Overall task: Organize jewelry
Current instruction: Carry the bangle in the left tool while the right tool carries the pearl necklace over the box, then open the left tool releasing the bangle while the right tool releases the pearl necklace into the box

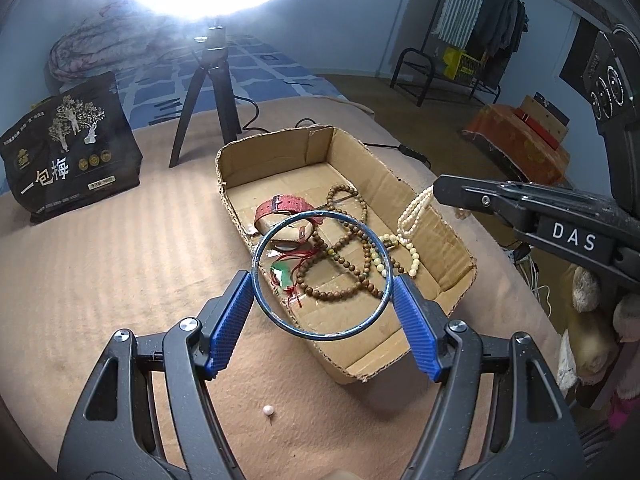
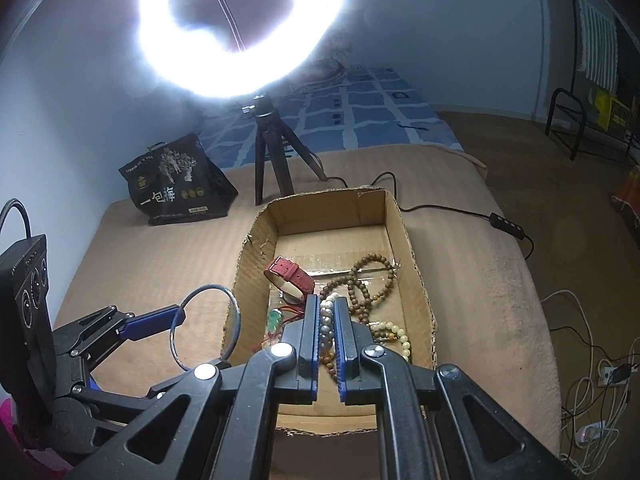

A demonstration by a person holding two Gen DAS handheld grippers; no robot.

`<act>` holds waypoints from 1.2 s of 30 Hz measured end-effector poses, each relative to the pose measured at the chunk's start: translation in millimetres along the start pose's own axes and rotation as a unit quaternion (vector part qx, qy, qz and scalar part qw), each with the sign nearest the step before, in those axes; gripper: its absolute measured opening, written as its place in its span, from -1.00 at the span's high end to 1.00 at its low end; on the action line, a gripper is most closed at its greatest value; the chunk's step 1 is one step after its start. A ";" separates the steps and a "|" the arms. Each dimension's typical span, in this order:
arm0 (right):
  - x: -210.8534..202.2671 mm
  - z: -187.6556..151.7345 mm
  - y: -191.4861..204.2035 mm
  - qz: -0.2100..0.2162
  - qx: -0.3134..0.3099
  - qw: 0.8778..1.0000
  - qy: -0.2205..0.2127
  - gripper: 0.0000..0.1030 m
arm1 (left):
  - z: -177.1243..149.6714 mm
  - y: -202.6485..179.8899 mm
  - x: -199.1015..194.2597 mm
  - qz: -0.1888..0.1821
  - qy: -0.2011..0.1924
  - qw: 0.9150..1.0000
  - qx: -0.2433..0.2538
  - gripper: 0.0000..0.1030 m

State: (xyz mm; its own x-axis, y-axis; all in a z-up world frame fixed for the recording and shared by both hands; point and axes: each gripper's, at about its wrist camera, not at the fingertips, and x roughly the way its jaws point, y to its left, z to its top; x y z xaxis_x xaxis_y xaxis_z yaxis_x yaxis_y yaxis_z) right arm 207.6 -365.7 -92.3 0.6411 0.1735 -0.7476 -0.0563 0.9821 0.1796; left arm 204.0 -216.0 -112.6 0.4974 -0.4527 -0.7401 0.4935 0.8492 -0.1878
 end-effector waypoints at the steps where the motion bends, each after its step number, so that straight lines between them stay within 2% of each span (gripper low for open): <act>1: 1.0 0.0 -1.1 0.000 0.001 1.000 0.001 0.93 | 0.8 -0.2 1.0 0.001 0.000 1.000 0.000 -0.42; 13: 7.1 -1.3 -11.8 -0.001 0.016 1.000 0.007 0.88 | 4.0 -0.8 6.0 0.003 0.000 1.000 0.005 -0.42; 14: 7.3 -1.5 -11.7 -0.002 0.015 1.000 0.007 0.82 | 4.2 -1.6 6.3 0.004 0.000 1.000 0.007 -0.42; 16: 7.2 -2.0 -10.5 -0.005 0.013 1.000 0.004 0.40 | 4.2 -3.3 6.9 0.005 0.001 1.000 0.010 -0.42; 18: 7.2 -1.7 -9.3 -0.007 0.012 1.000 0.006 0.39 | 4.1 -3.8 7.6 0.006 0.001 1.000 0.010 -0.46; 20: 7.2 -1.8 -9.7 -0.012 0.013 1.000 0.006 0.27 | 3.9 -3.2 7.7 0.006 0.001 1.000 0.008 -0.46; 22: 5.7 -2.2 -10.6 -0.019 0.015 1.000 0.001 -0.07 | 3.3 -2.7 7.4 0.007 0.001 1.000 0.008 -0.46; 25: 2.3 -1.9 -11.7 -0.025 0.018 0.999 -0.007 -0.30 | 2.9 -2.3 7.0 0.008 0.001 1.000 0.008 -0.46; 34: 1.2 -1.8 -12.5 -0.034 0.026 0.999 -0.015 -0.64 | 1.9 0.0 5.9 0.009 0.001 1.000 0.007 -0.46; 36: 0.8 -1.8 -13.3 -0.034 0.031 0.999 -0.017 -0.67 | 1.3 2.3 6.0 0.009 0.001 1.000 0.007 -0.46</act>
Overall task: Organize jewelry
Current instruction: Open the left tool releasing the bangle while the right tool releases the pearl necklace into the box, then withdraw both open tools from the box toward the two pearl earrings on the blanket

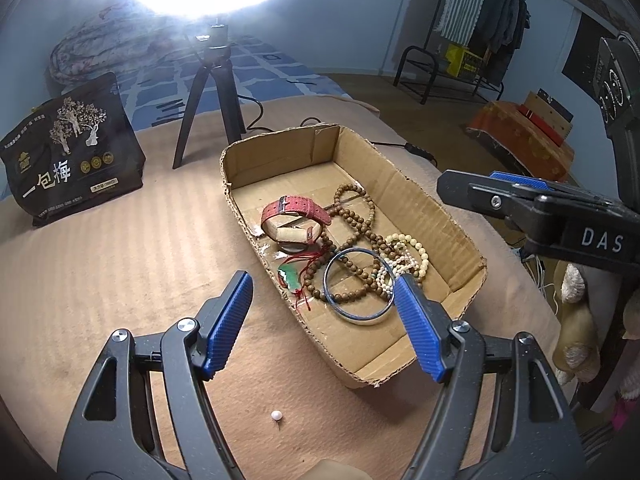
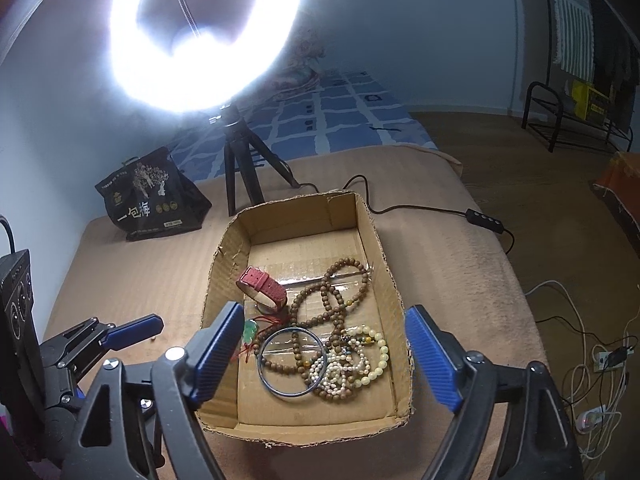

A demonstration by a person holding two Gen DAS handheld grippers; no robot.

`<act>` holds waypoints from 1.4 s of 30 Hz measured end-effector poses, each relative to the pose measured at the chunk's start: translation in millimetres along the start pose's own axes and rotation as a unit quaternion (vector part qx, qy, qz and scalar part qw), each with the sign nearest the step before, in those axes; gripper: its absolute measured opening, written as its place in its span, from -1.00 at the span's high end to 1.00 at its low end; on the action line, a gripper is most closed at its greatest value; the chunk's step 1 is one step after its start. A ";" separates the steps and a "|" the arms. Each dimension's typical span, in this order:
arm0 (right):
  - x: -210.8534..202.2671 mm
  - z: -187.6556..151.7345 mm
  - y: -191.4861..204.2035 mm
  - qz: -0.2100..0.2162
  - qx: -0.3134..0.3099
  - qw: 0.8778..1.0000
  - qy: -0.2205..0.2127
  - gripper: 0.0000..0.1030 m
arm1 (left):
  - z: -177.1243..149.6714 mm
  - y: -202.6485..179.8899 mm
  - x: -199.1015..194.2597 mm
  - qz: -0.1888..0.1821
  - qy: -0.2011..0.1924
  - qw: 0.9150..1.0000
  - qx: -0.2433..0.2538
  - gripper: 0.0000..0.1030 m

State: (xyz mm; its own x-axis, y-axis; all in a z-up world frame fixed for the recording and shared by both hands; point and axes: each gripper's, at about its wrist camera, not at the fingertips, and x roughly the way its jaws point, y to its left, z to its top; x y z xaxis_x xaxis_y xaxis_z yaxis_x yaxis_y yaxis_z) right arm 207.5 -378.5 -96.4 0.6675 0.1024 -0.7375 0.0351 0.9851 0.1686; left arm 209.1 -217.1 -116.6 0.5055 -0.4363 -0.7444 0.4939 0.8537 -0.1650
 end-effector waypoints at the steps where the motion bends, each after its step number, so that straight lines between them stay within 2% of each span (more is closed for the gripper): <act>1: -0.1 -0.4 -0.1 0.001 0.003 1.000 0.001 -0.69 | -0.4 1.0 -0.6 0.001 -0.001 1.000 0.000 -0.46; 12: -11.4 -9.1 5.3 -0.001 0.021 1.000 -0.010 -0.79 | -10.0 31.9 -22.1 0.004 -0.016 1.000 -0.019 -0.46; 15: -15.2 -12.2 12.4 -0.007 0.012 1.000 -0.015 -0.89 | -14.2 47.0 -27.4 0.005 -0.014 1.000 -0.027 -0.46; 21: -22.6 -20.0 34.4 -0.011 -0.024 0.999 -0.018 -0.89 | -21.7 78.3 -37.3 0.022 -0.014 0.998 -0.051 -0.46; 24: -26.6 -25.4 45.4 0.002 -0.030 0.999 -0.017 -0.88 | -24.3 90.9 -40.5 0.029 -0.012 0.998 -0.058 -0.46; 29: -27.1 -38.3 65.5 0.029 -0.035 0.999 -0.005 -0.70 | -28.6 107.9 -44.6 0.038 -0.010 0.997 -0.065 -0.46; 34: -23.8 -56.1 90.7 0.053 -0.059 0.997 0.010 -0.36 | -36.8 115.5 -44.0 0.043 -0.004 0.997 -0.059 -0.45; 37: -19.4 -69.3 106.3 0.074 -0.078 0.994 0.023 -0.12 | -43.9 120.4 -37.8 0.038 0.011 0.998 -0.056 -0.13; 42: -3.8 -90.0 122.8 0.086 -0.096 0.990 0.050 0.17 | -54.0 129.8 -25.6 0.032 0.028 0.997 -0.058 0.03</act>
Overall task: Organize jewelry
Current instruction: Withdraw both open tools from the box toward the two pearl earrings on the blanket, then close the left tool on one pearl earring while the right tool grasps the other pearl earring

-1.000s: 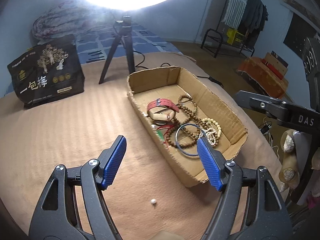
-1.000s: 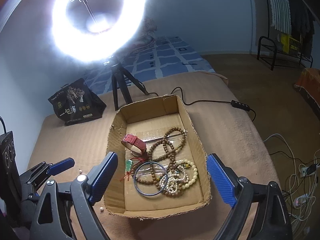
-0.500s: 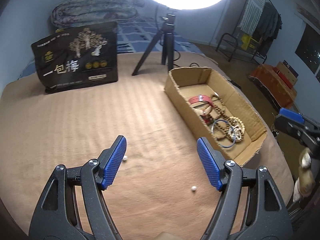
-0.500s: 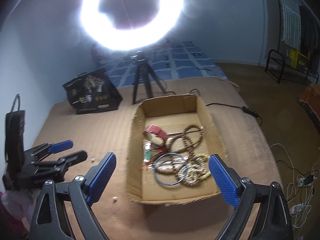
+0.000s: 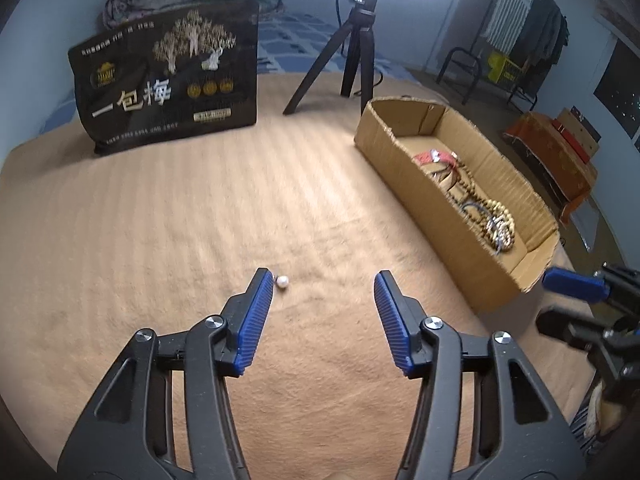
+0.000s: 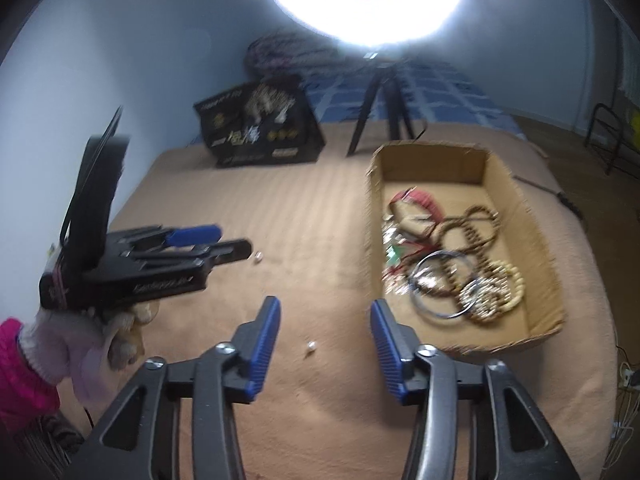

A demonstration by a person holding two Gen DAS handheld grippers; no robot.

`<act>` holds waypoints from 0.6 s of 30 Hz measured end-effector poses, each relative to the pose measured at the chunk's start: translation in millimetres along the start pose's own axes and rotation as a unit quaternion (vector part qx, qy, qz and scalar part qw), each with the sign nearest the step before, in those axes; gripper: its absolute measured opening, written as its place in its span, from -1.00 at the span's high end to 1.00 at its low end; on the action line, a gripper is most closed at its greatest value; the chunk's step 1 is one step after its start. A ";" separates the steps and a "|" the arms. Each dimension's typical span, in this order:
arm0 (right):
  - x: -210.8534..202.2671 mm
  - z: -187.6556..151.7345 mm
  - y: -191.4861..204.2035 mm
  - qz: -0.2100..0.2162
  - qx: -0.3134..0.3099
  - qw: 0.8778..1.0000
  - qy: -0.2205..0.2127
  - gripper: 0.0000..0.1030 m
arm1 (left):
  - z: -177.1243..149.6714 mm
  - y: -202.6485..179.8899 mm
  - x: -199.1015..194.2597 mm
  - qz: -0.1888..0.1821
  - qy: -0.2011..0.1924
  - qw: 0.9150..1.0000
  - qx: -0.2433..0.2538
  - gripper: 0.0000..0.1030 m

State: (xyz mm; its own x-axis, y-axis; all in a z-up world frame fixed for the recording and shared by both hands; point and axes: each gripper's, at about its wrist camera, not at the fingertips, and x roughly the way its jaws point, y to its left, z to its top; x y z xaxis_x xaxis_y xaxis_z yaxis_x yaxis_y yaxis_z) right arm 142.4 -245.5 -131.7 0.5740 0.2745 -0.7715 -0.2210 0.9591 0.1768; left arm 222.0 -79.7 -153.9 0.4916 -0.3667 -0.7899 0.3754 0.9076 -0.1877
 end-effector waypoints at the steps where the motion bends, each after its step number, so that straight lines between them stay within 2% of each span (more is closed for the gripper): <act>1: 4.5 -2.7 2.4 0.003 -0.002 1.000 0.005 0.19 | -0.8 0.8 2.4 0.000 0.002 1.000 0.004 0.10; 6: 24.2 -13.5 12.0 0.006 -0.015 1.000 0.024 0.28 | -3.0 4.8 12.7 -0.002 0.008 1.000 0.014 0.12; 8: 31.3 -17.7 15.0 0.007 -0.018 0.999 0.031 0.29 | -4.0 6.8 19.1 -0.003 0.014 1.000 0.015 0.27; 18: 64.2 -28.7 18.6 0.005 -0.018 0.999 0.049 0.34 | -5.0 18.9 42.0 0.001 0.030 0.999 0.012 0.28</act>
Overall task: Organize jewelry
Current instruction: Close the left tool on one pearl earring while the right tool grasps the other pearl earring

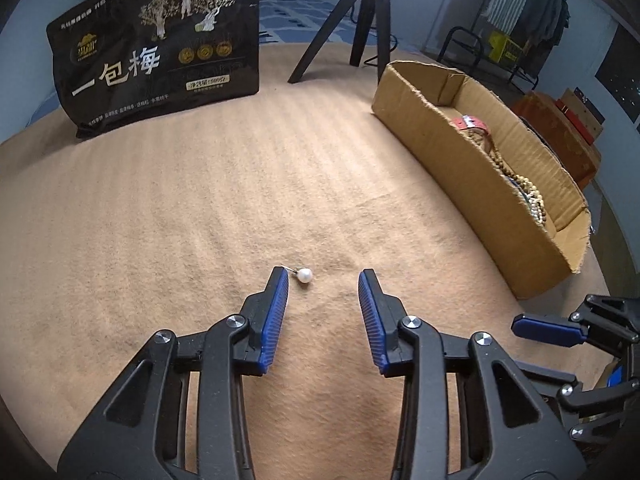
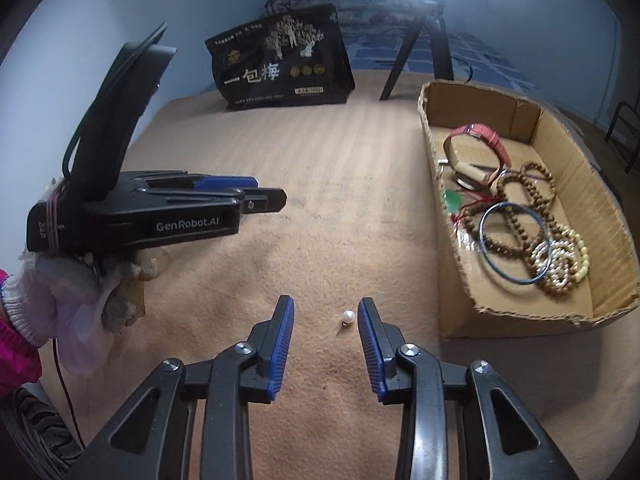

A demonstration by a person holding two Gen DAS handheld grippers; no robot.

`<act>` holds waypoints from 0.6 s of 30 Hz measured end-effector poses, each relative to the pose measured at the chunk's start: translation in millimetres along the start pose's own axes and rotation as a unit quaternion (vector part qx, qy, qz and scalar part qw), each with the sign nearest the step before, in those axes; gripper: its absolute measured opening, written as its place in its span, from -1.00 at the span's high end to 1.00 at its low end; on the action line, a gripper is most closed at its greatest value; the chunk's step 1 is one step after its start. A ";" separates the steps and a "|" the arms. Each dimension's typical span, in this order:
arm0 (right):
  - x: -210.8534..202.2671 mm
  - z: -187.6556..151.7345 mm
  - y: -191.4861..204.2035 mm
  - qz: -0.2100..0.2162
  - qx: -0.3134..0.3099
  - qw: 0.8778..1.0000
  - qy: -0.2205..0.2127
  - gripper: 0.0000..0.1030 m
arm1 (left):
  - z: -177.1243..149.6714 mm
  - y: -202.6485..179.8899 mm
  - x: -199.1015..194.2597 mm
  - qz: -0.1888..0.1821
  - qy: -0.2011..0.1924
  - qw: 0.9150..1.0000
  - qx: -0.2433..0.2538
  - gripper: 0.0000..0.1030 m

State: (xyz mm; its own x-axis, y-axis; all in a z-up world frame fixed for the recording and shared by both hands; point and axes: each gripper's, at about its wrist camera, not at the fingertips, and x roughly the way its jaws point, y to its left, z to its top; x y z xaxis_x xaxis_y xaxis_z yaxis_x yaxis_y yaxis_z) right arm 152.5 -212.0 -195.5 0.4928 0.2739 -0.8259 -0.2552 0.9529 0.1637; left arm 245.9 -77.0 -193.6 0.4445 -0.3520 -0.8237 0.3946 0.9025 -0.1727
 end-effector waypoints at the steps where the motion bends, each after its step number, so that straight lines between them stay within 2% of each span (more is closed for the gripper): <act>1: 3.0 -1.1 -0.6 -0.001 0.001 1.000 0.001 0.34 | 0.2 0.9 1.3 0.000 0.000 1.000 0.000 0.28; 8: 15.9 -2.5 -3.4 -0.006 0.009 1.000 0.006 0.38 | 2.6 3.0 14.6 -0.001 0.006 1.000 0.003 0.29; 18: 32.6 -1.3 -2.5 -0.016 0.006 1.000 0.014 0.43 | 4.6 3.5 25.8 0.006 0.003 1.000 0.012 0.50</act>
State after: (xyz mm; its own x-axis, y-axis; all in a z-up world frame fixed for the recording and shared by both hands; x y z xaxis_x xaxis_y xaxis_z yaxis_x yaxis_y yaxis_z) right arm 168.1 -205.7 -223.5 0.4770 0.2391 -0.8457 -0.2298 0.9628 0.1425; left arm 262.5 -84.0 -212.9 0.4437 -0.3404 -0.8290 0.4091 0.9000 -0.1505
